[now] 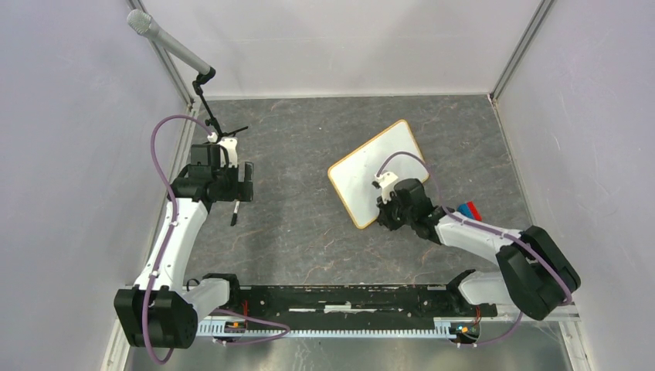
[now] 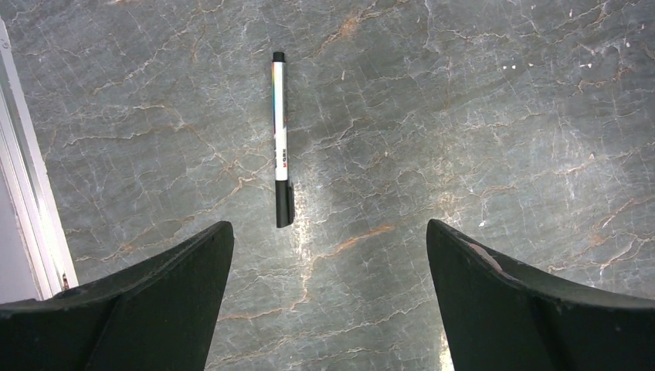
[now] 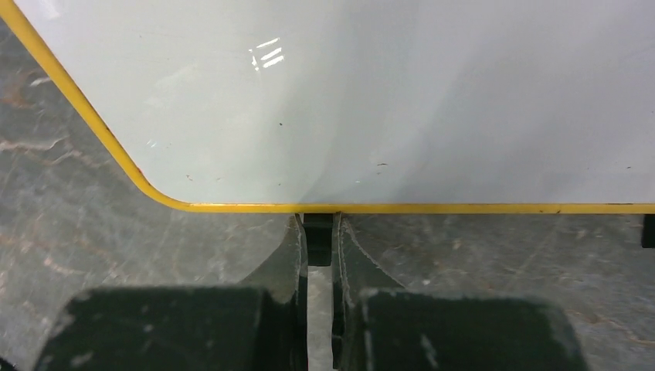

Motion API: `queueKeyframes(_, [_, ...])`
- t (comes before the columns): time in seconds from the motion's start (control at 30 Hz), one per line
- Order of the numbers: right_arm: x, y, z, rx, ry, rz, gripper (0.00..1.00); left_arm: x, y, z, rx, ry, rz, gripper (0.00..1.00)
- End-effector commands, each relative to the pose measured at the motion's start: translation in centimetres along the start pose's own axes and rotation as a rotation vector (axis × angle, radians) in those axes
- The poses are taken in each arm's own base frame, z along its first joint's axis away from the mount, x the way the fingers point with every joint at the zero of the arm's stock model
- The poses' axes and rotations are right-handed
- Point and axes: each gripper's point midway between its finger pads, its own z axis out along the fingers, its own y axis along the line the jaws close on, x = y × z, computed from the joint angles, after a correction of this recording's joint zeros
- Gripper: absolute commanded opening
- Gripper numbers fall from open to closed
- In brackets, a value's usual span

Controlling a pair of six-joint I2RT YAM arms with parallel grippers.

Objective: Write a sentence on the whiteboard
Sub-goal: Move the whiteboard to the center of the board, then adjust the whiteboard at the center of the board.

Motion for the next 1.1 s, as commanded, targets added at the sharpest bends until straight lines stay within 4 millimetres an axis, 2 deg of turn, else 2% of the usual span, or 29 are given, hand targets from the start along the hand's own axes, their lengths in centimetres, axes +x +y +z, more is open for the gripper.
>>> queueKeyframes(0.0, [1.3,3.7,-0.7,-0.121,0.001,0.010,0.00,-1.9,0.1,-0.6,-0.021,-0.074,-0.062,1.00])
queueKeyframes(0.13, [2.0,6.3,-0.9,-0.212,0.025,-0.027,0.00,-1.7,0.1,-0.6,-0.021,-0.080,-0.060,1.00])
queueKeyframes(0.17, [2.2,7.1,-0.9,-0.237,0.030,-0.043,0.03,-1.7,0.3,-0.6,-0.033,-0.083,-0.060,1.00])
queueKeyframes(0.2, [2.4,7.9,-0.9,-0.263,0.037,-0.055,0.09,-1.7,0.6,-0.7,-0.047,-0.083,-0.062,1.00])
queueKeyframes(0.23, [2.5,8.7,-1.0,-0.287,0.039,-0.070,0.21,-1.7,0.6,-0.7,-0.050,-0.083,-0.060,1.00])
queueKeyframes(0.27, [2.6,9.4,-1.1,-0.313,0.040,-0.085,0.42,-1.8,0.6,-0.7,-0.050,-0.084,-0.060,1.00])
queueKeyframes(0.33, [2.3,10.3,-1.2,-0.352,0.037,-0.105,0.66,-1.8,0.7,-0.8,-0.054,-0.086,-0.058,1.00])
queueKeyframes(0.37, [1.9,10.5,-1.4,-0.365,0.031,-0.116,0.73,-1.8,0.7,-0.7,-0.054,-0.086,-0.056,1.00])
queueKeyframes(0.43, [0.6,10.7,-1.7,-0.377,0.007,-0.154,0.80,-1.8,0.7,-0.7,-0.056,-0.082,-0.057,1.00])
queueKeyframes(0.57, [-1.1,10.1,-3.1,-0.369,0.000,-0.285,0.81,-1.8,0.6,-0.5,-0.047,-0.073,-0.060,1.00])
queueKeyframes(0.7, [-1.4,7.0,-4.9,-0.363,0.012,-0.398,0.78,-1.8,0.4,-0.4,-0.036,-0.070,-0.057,1.00])
queueKeyframes(0.77, [-1.6,4.0,-5.5,-0.326,0.012,-0.414,0.77,-1.8,0.3,-0.3,-0.028,-0.064,-0.055,1.00])
queueKeyframes(0.83, [-1.9,0.5,-5.6,-0.222,0.035,-0.436,0.71,-1.9,0.3,-0.2,-0.028,-0.064,-0.055,1.00])
queueKeyframes(0.9, [-2.0,-2.3,-5.5,-0.151,0.072,-0.446,0.70,-2.0,0.3,-0.2,-0.029,-0.063,-0.056,1.00])
queueKeyframes(0.97, [-2.2,-4.7,-5.2,-0.086,0.099,-0.442,0.70,-2.0,0.3,-0.1,-0.028,-0.060,-0.055,1.00])
queueKeyframes(1.07, [-2.9,-7.7,-4.4,-0.012,0.108,-0.425,0.61,-1.9,0.3,0.1,-0.029,-0.053,-0.055,1.00])
